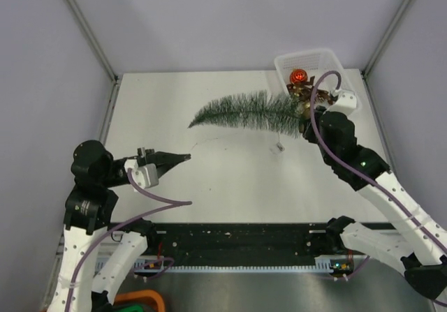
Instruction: Decorate the small christmas tree
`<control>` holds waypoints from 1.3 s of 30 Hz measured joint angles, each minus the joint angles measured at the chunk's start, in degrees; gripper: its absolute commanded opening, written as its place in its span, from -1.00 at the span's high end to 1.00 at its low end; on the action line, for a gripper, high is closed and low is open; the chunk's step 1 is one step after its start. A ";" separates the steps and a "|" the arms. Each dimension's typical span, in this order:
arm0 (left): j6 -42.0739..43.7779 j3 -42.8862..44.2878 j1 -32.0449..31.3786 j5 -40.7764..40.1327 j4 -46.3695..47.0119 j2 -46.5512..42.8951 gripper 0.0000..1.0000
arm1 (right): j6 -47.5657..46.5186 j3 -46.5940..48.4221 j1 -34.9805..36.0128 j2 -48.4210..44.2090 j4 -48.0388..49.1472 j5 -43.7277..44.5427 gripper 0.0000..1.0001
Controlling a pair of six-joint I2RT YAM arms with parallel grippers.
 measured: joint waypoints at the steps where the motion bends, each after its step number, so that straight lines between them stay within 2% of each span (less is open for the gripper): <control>1: -0.13 0.42 0.00 -0.57 1.11 0.35 1.00 | -0.42 -1.18 0.02 -0.17 0.04 -0.24 1.00; 5: -1.03 0.90 -0.02 -5.68 8.07 1.92 1.00 | -2.05 -5.90 0.28 -2.71 0.24 -1.88 1.00; 10: -2.84 -0.04 -0.02 -14.05 18.08 4.04 1.00 | -3.89 -11.32 0.26 -10.88 1.11 -6.64 1.00; 19: -6.34 0.24 0.44 -19.89 22.80 12.02 1.00 | -5.77 -17.03 0.28 -24.00 5.22 -22.77 1.00; 22: -11.37 1.97 3.89 -18.21 23.23 15.67 1.00 | -4.96 -17.00 0.26 -25.44 6.29 -27.32 1.00; 26: -22.97 3.21 12.35 -12.44 26.47 20.44 1.00 | -3.02 -16.09 0.26 -25.77 6.86 -32.33 1.00; 29: -30.16 2.89 15.78 -8.98 28.41 21.40 1.00 | -0.57 -14.19 0.26 -25.53 7.54 -34.34 1.00; 35: -38.58 -2.62 16.20 -3.28 32.44 15.96 1.00 | 7.63 -9.05 0.26 -22.58 11.91 -35.98 1.00; 39: -41.62 -4.96 16.20 -2.38 34.01 12.02 1.00 | 13.77 -7.21 0.26 -19.91 15.93 -36.06 1.00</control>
